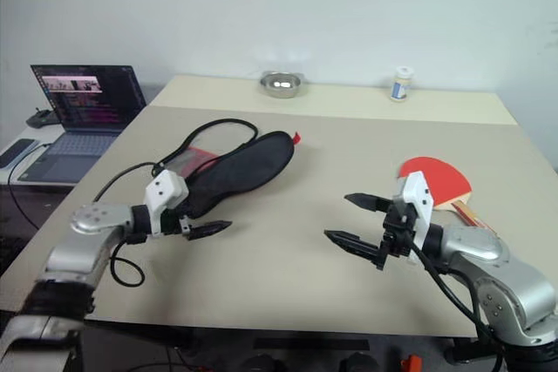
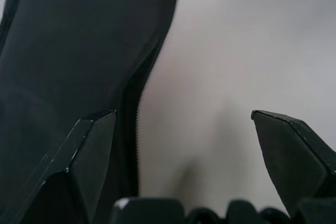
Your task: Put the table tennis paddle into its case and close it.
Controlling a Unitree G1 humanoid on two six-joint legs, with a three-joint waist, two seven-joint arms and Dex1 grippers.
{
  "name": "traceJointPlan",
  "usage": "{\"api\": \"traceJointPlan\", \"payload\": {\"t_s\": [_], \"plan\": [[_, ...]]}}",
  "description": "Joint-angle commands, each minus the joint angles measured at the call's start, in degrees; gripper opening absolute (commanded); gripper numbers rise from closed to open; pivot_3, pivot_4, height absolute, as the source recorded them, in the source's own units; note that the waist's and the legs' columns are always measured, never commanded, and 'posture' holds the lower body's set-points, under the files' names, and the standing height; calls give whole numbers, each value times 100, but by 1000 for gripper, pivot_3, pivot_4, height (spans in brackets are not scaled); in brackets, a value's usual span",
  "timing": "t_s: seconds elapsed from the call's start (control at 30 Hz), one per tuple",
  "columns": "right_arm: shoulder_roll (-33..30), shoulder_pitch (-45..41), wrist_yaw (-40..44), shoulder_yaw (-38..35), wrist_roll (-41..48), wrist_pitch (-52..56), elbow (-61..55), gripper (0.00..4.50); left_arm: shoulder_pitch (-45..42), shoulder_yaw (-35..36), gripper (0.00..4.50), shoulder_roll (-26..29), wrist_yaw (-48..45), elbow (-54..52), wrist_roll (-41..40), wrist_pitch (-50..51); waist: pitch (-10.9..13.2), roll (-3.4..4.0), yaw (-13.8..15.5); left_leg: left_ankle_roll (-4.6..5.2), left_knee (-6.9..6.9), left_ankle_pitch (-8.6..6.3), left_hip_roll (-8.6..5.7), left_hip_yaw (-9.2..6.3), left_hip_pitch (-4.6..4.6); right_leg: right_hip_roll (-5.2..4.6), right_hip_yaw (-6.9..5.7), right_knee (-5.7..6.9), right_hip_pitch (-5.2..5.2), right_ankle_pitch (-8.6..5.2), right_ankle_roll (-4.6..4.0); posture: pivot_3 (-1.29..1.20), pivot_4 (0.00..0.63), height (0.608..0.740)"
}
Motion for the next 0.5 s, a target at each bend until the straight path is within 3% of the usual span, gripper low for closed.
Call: {"api": "traceJointPlan", "payload": {"t_s": [0.03, 0.27, 0.37, 0.5], "plan": [[28, -37, -73, 27, -36, -112, -149, 4475, -504, -70, 4476, -90, -15, 630, 241, -474, 0, -1, -3, 0, 1, 0, -1, 0, -3, 0, 0, 0, -2, 1, 0, 0, 150, 740], [62, -109, -101, 84, -36, -171, -187, 4475, -821, -160, 4476, -330, -70, 1477, 452, -702, 0, -1, -36, 1, 0, 0, 0, -1, -8, 2, -3, 3, -10, 1, -1, 0, 150, 740], [52, -141, -76, 46, -85, -255, -96, 4500, -798, -114, 3915, -430, -170, 1357, 347, -552, 1, -3, -44, 0, 2, 0, 1, -5, -9, 3, -6, 7, -10, 1, -1, 0, 150, 740], [57, -124, -101, 32, -132, -323, -54, 4500, -847, -12, 2429, -472, -230, 1226, 224, -313, 1, -3, -47, 0, 6, 0, 1, -6, -10, 3, -6, 9, -10, 1, -1, 0, 150, 740]]}}
